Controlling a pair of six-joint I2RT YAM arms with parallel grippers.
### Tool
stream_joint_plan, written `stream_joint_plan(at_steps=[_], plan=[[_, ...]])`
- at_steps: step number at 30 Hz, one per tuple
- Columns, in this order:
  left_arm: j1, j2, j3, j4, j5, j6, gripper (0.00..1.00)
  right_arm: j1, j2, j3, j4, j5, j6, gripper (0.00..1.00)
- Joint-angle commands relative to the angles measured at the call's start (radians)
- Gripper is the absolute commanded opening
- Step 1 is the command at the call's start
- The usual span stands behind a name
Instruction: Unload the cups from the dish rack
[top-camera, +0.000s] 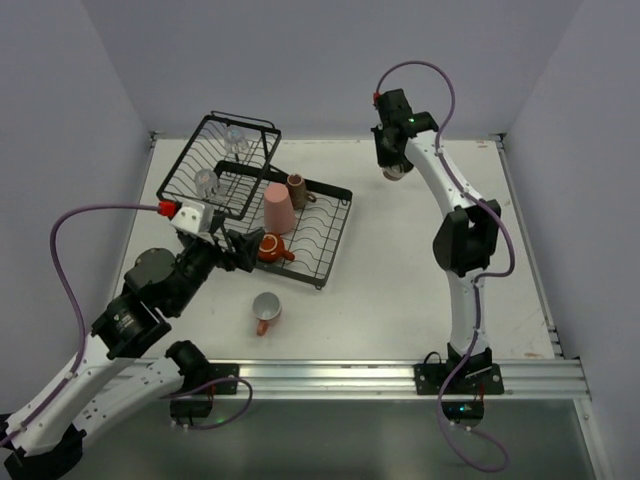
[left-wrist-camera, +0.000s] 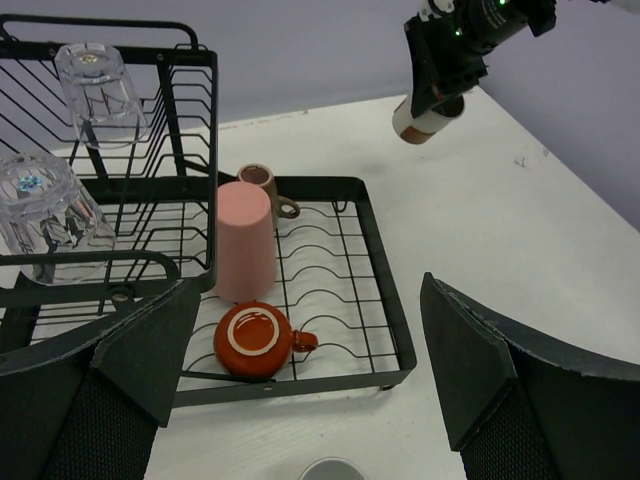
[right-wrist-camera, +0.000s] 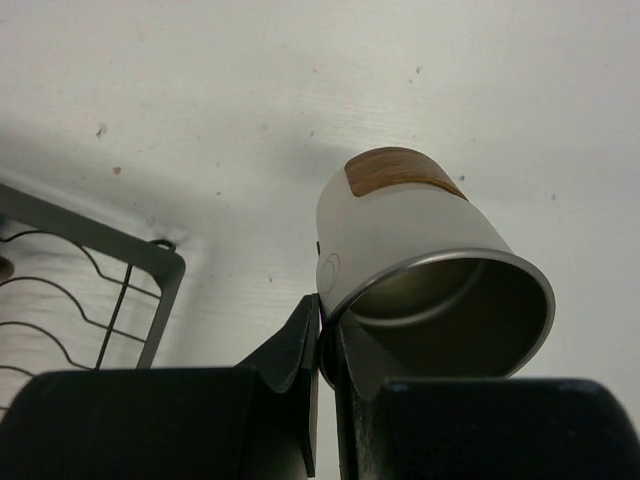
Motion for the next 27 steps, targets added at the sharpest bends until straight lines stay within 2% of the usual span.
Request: stream_joint_plan(at_steps=[1, 15, 27], plan=[[0.000, -0.003, -0.017, 0.024, -0.011, 0.024, 1.00, -0.004, 0.088, 0.143, -0.135, 0.048, -0.085, 0.00], [0.003, -0.020, -0.065, 0.039, -0.024, 0.022, 1.00, -0.008, 0.208, 0.122, -0.060, 0.014, -0.123, 0.02], [0.011, -0.008, -0.071, 0.043, -0.031, 0.024, 1.00, -0.008, 0.214, 0.099, -0.005, -0.015, -0.137, 0.28]])
